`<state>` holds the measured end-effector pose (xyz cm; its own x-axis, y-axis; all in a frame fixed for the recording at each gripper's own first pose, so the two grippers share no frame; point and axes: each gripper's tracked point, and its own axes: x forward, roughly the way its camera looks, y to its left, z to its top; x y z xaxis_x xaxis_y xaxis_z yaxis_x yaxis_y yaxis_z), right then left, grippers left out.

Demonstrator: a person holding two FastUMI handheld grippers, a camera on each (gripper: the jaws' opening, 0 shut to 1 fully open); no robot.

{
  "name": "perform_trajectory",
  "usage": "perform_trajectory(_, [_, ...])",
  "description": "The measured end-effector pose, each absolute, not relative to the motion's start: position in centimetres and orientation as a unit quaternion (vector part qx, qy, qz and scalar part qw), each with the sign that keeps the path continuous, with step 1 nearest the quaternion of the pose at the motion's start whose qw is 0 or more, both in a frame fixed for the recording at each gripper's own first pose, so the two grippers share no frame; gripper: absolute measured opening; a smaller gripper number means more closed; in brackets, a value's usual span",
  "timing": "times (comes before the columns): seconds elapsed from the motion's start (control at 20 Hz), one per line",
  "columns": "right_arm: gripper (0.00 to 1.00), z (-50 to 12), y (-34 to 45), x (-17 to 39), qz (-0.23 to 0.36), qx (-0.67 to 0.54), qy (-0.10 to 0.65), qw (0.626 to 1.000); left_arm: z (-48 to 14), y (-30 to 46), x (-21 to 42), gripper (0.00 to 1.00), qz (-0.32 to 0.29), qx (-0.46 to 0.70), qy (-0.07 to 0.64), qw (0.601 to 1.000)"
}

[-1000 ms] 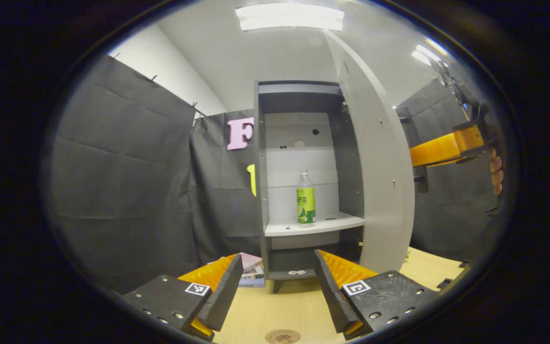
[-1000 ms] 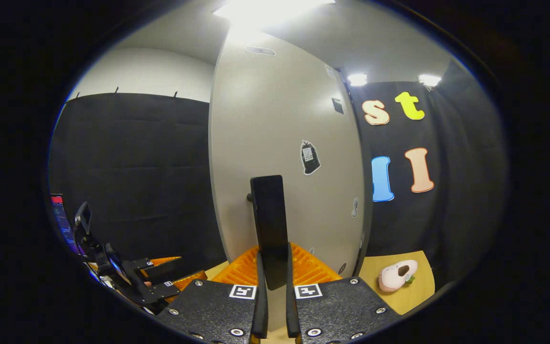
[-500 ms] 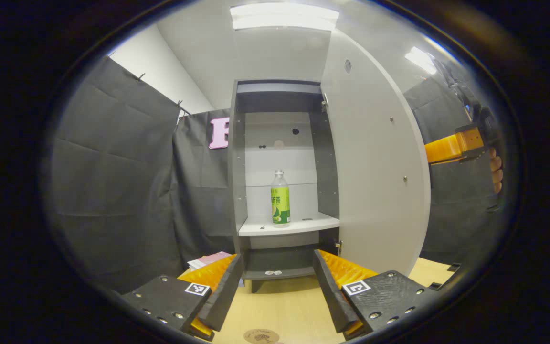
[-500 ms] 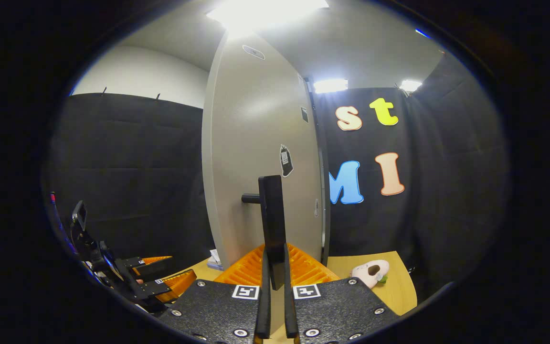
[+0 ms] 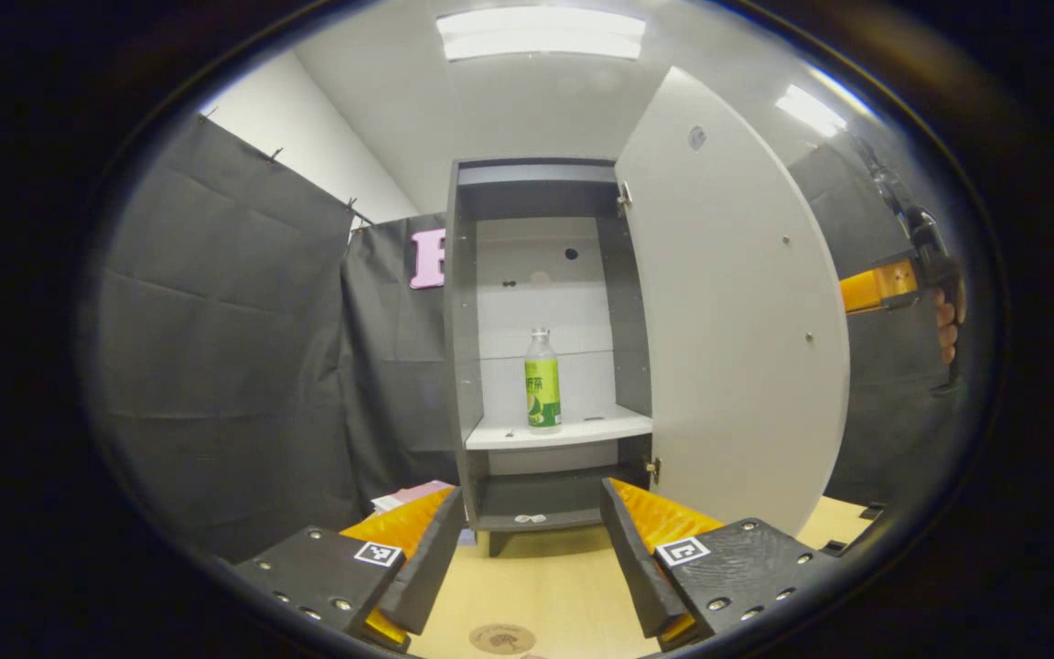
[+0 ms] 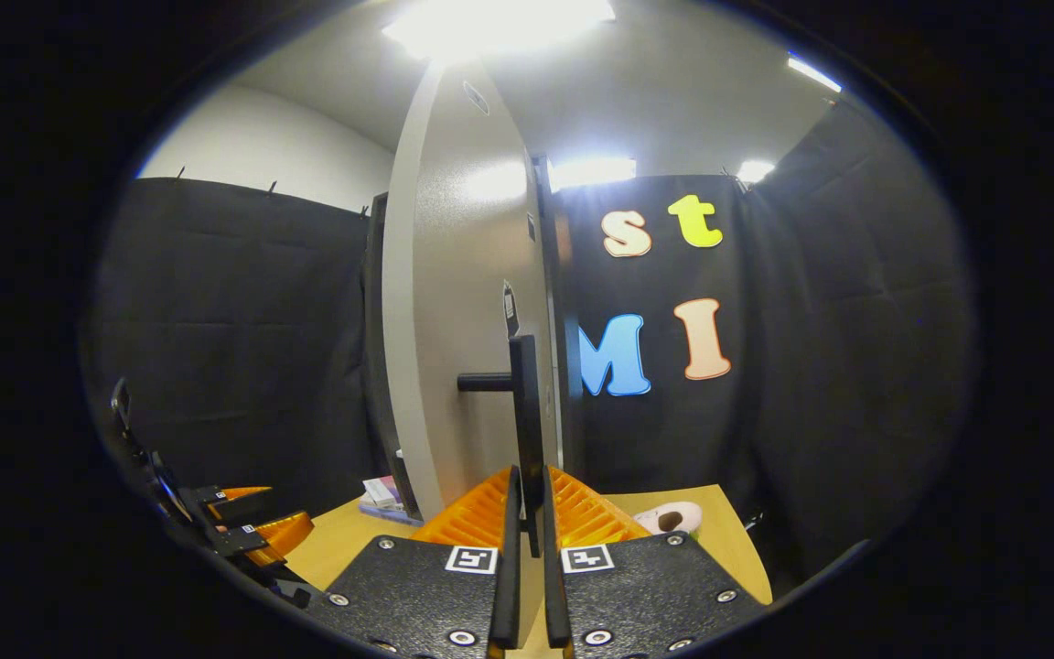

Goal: Open the cabinet door with the right hand, grasp the bottle in the cabinet with the left hand and place it on the coaster, then close the cabinet door with the right hand.

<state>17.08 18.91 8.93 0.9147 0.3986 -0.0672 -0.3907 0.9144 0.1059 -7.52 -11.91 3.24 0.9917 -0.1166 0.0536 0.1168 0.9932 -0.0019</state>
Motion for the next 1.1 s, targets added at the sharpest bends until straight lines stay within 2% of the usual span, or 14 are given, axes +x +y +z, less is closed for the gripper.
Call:
perform_trajectory(0.15, [0.11,8.8,19.4,17.0,0.222,0.054,0.043,0.973,3.4,-11.9,-8.0,0.83,-0.050,0.004,-0.028,0.998])
perform_trajectory(0.35, [0.10,8.7,18.6,15.7,0.216,0.046,0.026,0.975,4.0,-12.1,-8.4,0.87,-0.045,0.010,-0.030,0.998])
perform_trajectory(0.5, [0.11,8.5,17.4,15.1,0.214,0.055,0.023,0.975,5.3,-12.6,-7.8,0.82,-0.049,0.012,-0.037,0.998])
perform_trajectory(0.6, [0.34,8.3,15.7,14.6,0.193,0.044,0.016,0.980,5.8,-13.2,-6.8,0.87,-0.063,0.002,-0.034,0.997])
perform_trajectory(0.65, [0.62,8.1,14.9,14.3,0.178,0.037,0.012,0.983,6.1,-13.6,-6.1,0.87,-0.071,-0.005,-0.033,0.997])
perform_trajectory(0.75, [0.95,7.4,12.7,13.9,0.139,0.018,0.009,0.990,6.8,-14.0,-4.4,0.87,-0.085,-0.012,-0.033,0.996])
perform_trajectory(1.1, [0.95,5.2,8.2,13.2,0.031,0.000,0.033,0.999,8.7,-15.3,4.9,0.87,-0.131,-0.037,-0.029,0.990])
